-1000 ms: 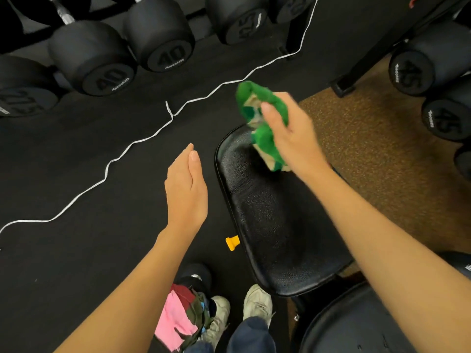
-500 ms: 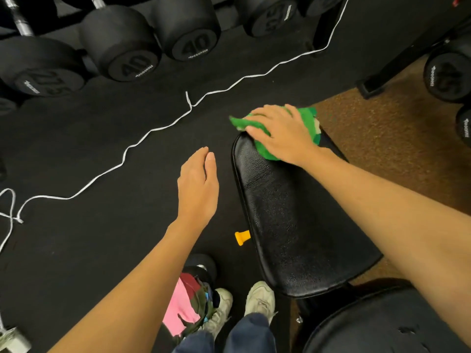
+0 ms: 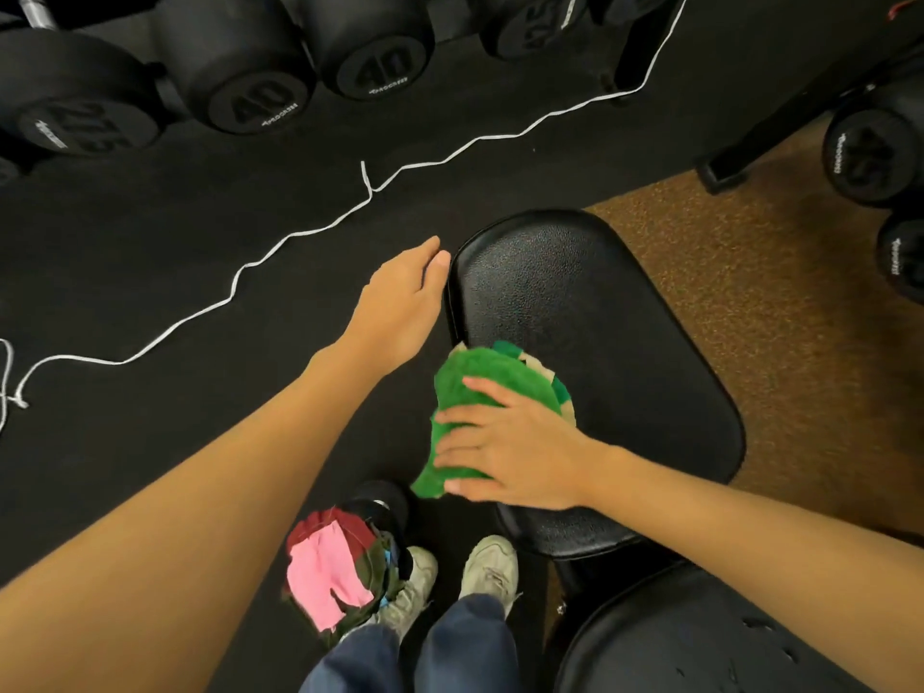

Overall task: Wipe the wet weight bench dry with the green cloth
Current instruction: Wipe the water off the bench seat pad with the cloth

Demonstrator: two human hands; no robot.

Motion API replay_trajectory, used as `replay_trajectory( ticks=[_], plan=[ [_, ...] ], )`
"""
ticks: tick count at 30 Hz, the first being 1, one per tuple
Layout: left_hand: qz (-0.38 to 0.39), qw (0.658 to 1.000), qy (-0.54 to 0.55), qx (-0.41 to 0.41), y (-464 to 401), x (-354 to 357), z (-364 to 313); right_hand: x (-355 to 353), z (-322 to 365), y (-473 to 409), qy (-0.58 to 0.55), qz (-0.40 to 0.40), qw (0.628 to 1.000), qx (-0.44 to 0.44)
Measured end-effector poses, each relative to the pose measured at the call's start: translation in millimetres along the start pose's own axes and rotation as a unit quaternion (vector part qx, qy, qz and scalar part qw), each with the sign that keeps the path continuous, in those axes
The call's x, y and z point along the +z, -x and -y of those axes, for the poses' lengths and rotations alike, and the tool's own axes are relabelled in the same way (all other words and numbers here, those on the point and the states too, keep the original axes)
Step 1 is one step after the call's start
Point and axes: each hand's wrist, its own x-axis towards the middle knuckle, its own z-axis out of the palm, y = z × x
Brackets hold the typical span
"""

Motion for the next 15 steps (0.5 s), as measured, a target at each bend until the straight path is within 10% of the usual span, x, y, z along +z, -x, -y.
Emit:
replay_trajectory(
  ticks=[10,15],
  plan=[
    [0.090,0.993,-0.069,-0.033,3,7,-10,-10,37,35,-0.139,0.085,0.983,-0.087],
    [0.086,0.992,-0.068,-0.060,1,2,-18,-85,-9,19,-0.270,0.009,0.958,0.091]
  ],
)
